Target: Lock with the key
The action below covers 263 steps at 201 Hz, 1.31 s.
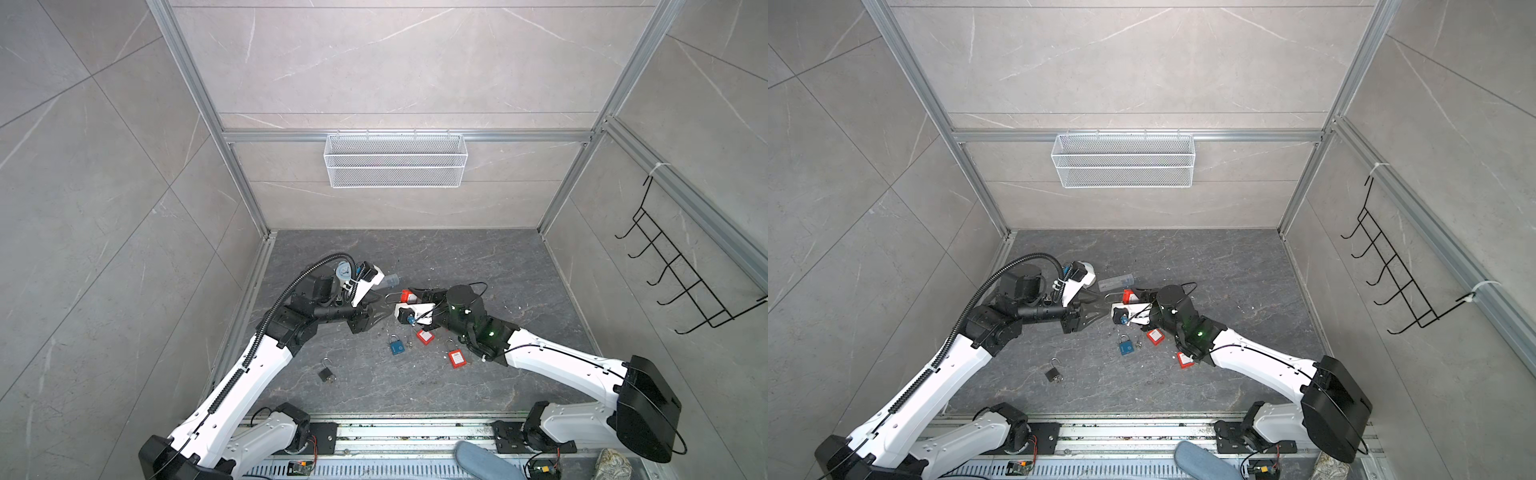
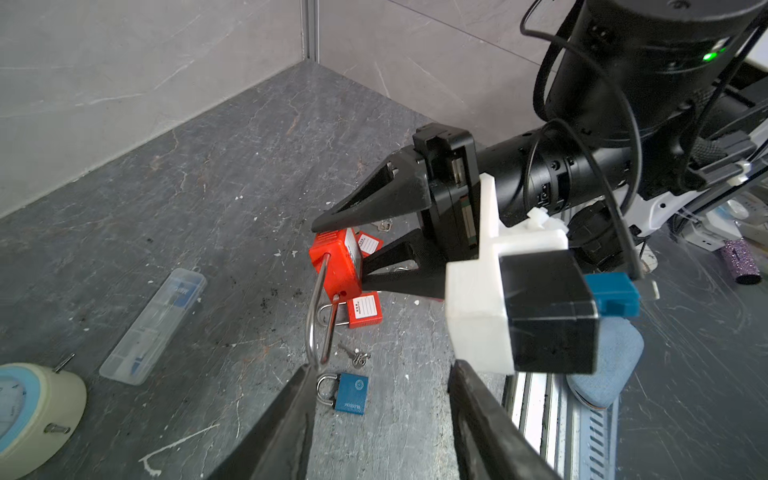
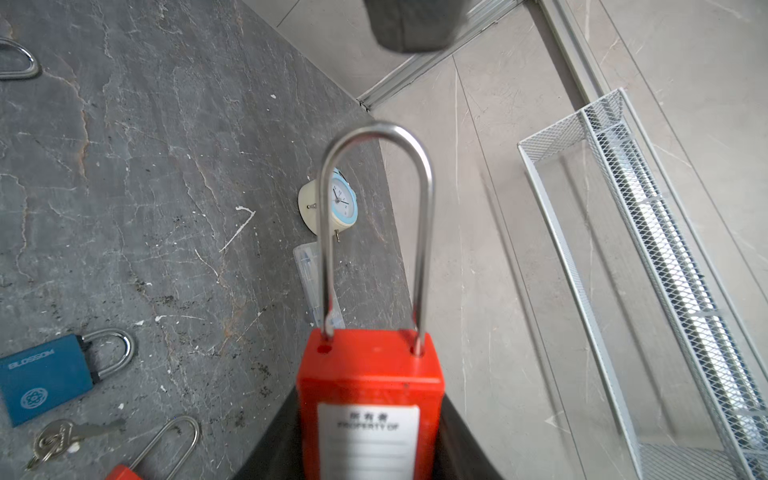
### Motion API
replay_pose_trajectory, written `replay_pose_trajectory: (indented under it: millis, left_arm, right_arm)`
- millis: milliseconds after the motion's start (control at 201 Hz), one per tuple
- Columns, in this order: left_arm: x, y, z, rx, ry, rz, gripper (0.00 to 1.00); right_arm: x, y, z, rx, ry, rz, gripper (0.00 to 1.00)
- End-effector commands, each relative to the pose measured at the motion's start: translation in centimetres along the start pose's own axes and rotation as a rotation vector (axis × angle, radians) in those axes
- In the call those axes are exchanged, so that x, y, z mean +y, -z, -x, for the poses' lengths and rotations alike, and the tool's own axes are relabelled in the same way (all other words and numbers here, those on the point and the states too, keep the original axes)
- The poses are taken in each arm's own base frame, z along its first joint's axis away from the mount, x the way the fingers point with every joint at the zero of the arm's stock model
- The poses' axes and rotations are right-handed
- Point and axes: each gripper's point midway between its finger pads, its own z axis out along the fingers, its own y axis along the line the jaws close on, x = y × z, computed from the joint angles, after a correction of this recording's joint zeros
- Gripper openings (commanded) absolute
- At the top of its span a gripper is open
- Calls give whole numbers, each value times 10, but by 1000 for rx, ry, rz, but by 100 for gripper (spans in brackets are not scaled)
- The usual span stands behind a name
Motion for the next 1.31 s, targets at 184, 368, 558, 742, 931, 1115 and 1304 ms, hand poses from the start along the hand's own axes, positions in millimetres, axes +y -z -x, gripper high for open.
replay_pose_trajectory:
  millis: [184, 368, 558, 742, 931, 1115, 1304]
  left_arm:
    - [18, -5, 3, 15, 35, 73, 53]
    - [20, -9, 1, 14, 41, 73, 48]
    - [18, -18, 0, 24, 63, 20, 22]
    - [13, -23, 6, -6, 70, -25, 11]
    - [9, -26, 8, -17, 88, -67, 0]
    - [8, -32, 9, -34, 119, -103, 0]
    - [7, -40, 7, -39, 152, -142, 0]
  right_arm:
    - [-11, 7, 13, -56, 3, -13, 16]
    - [-9, 9, 16, -74, 4, -5, 16]
    - [-9, 7, 17, -82, 11, -7, 15]
    - [-10, 6, 17, -83, 21, -15, 14]
    - [-13, 4, 18, -86, 33, -39, 15]
    - [-21, 1, 20, -87, 50, -96, 15]
    - [-25, 2, 30, -119, 48, -108, 15]
